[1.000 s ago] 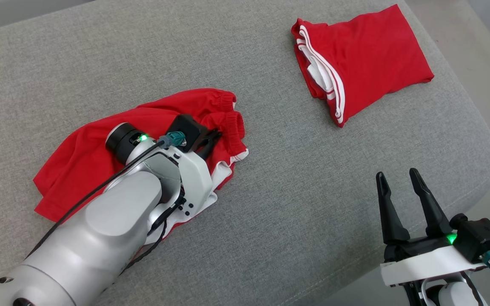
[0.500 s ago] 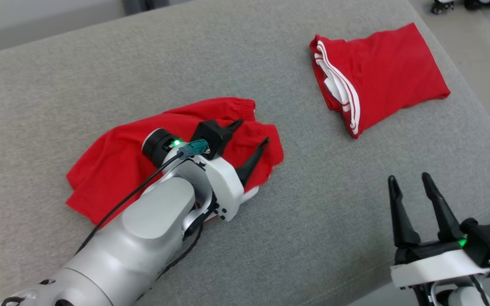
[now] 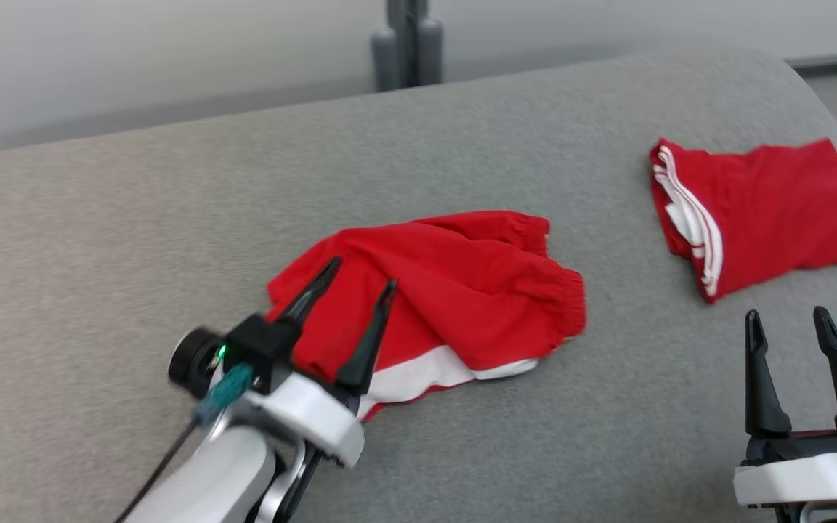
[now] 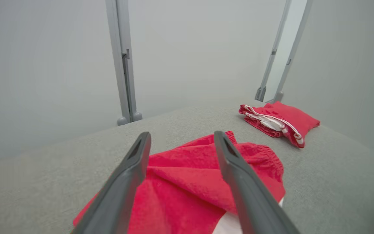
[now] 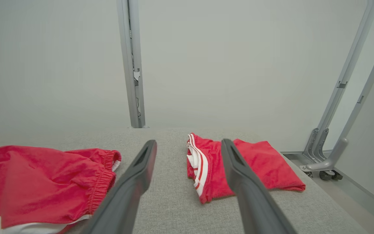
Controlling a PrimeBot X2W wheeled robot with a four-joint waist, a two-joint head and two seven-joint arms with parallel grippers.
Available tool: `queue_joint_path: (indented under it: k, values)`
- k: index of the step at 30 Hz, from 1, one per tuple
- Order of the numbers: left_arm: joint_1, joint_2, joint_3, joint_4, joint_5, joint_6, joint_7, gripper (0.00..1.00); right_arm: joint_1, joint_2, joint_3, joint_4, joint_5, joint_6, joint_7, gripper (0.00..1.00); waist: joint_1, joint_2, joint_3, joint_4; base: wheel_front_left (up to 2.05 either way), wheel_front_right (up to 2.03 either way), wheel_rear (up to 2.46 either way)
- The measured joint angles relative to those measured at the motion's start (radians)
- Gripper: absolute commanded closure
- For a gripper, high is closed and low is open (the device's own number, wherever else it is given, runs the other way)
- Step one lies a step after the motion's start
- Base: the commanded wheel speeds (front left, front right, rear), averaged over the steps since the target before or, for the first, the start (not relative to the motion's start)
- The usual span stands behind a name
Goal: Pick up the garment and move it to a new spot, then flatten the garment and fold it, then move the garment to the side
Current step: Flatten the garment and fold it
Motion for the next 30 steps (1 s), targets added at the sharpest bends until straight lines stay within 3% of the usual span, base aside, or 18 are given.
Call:
queue_joint_path:
  k: [7,14,17,23,30]
  values:
    - [0.297,0.040,0.198,-0.132,0.106,0.069,0.000,0.00,0.034,-0.002,-0.004,0.001,-0.052,0.000,0.000,0.00,0.0000,0.0000,-0.080,0.107,0.00,0.00,0.00]
    - [0.531,0.009,0.389,-0.132,0.164,0.059,0.000,0.00,0.083,-0.004,0.004,0.025,-0.058,0.000,0.000,0.00,0.0000,0.0000,-0.151,0.169,0.00,0.00,0.00]
    - [0.608,-0.020,0.481,-0.135,0.195,0.007,0.000,0.00,0.105,-0.003,0.009,0.035,-0.053,0.000,0.000,0.00,0.0000,0.0000,-0.178,0.195,0.00,0.00,0.00]
    - [0.689,-0.076,0.608,-0.123,0.267,-0.144,0.000,0.00,0.139,-0.002,0.030,0.064,-0.039,0.000,0.000,0.00,0.0000,0.0000,-0.210,0.224,0.00,0.00,0.00]
    - [0.732,-0.138,0.755,-0.112,0.346,-0.240,0.000,0.00,0.148,-0.001,0.042,0.087,-0.016,0.000,0.000,0.00,0.0000,0.0000,-0.218,0.211,0.00,0.00,0.00]
